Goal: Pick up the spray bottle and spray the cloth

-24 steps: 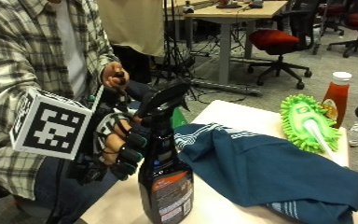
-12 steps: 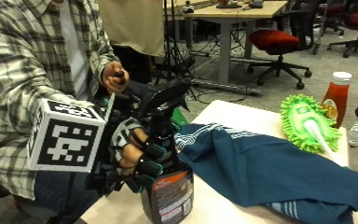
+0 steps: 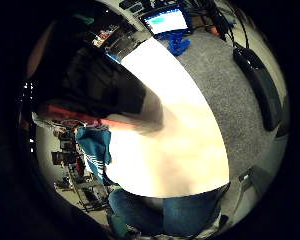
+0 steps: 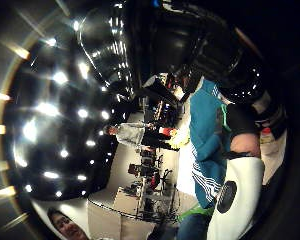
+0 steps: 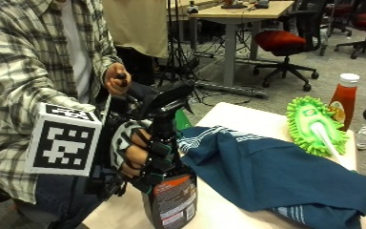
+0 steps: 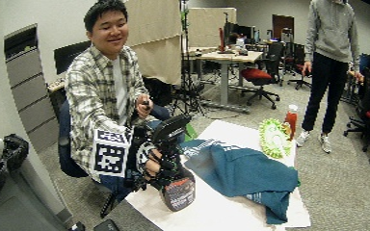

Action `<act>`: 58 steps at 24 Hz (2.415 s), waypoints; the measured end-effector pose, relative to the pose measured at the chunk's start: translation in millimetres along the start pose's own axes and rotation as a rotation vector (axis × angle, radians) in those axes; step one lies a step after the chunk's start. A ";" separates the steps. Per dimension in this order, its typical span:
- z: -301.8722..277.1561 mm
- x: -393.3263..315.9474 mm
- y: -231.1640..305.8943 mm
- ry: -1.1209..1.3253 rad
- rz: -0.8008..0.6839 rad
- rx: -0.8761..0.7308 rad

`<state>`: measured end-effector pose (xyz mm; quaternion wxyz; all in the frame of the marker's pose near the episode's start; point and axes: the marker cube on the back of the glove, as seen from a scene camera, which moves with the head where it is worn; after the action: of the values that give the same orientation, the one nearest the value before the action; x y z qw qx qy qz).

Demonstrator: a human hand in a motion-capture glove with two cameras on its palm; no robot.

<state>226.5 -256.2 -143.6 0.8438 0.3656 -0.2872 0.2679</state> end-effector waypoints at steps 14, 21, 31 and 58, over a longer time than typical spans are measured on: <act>-16.9 4.7 10.1 0.107 -0.021 0.113; -26.0 7.2 22.7 0.054 -0.043 0.136; -43.0 0.0 43.8 0.017 -0.089 0.106; -16.5 -0.2 -24.7 -0.027 -0.162 -0.178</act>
<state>247.5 -258.1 -164.5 0.8879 0.3148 -0.2909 0.1672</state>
